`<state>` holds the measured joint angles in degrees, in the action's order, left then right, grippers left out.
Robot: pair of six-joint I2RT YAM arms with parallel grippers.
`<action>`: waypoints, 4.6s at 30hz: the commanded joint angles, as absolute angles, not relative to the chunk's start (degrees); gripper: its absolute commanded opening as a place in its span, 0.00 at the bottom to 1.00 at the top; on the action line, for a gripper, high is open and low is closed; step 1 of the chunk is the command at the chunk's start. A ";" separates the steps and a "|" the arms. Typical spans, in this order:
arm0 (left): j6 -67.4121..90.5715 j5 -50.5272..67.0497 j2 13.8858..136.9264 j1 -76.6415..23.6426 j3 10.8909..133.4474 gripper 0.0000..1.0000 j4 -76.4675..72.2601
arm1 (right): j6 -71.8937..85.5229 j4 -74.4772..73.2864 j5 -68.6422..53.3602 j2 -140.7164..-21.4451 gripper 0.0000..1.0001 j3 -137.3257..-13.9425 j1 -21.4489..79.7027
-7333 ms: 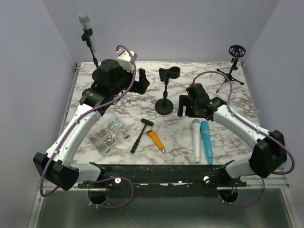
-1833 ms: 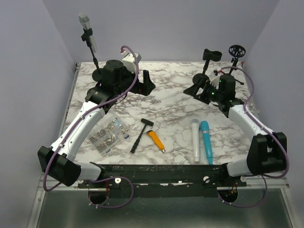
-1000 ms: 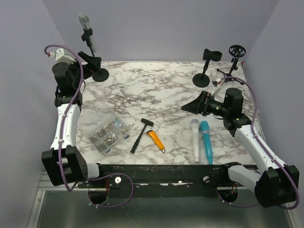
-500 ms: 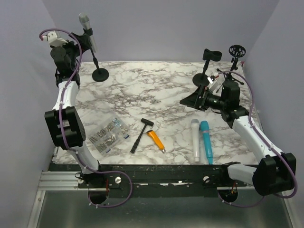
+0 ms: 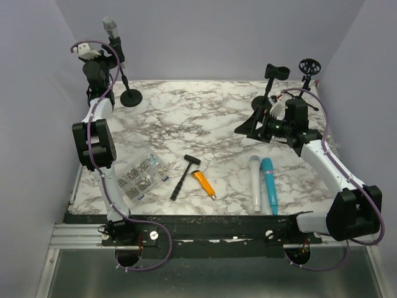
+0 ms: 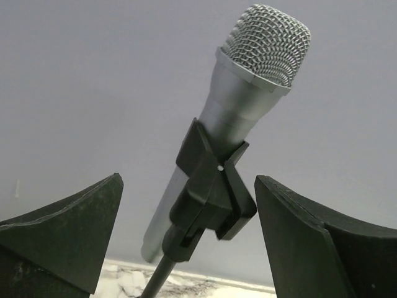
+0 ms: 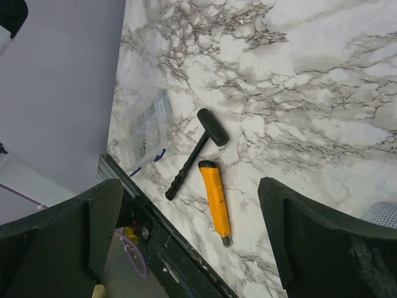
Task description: Remove the microphone from the stand
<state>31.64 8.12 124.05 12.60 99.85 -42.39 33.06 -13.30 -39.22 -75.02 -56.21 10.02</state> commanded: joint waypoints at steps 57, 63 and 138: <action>37.35 3.96 107.25 -23.30 77.24 0.43 -47.49 | 30.41 -14.35 -37.38 -67.75 1.00 -50.21 9.93; 38.46 5.98 103.31 -23.82 76.59 0.75 -40.50 | 29.92 -14.33 -37.11 -66.48 1.00 -50.67 9.89; 31.11 26.27 65.63 -4.66 65.92 0.98 6.86 | 13.01 -20.83 10.66 -122.04 0.89 -135.49 39.37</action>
<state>29.06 21.23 65.80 -4.73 65.60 10.07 17.02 -21.17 10.33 -120.09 -131.92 38.79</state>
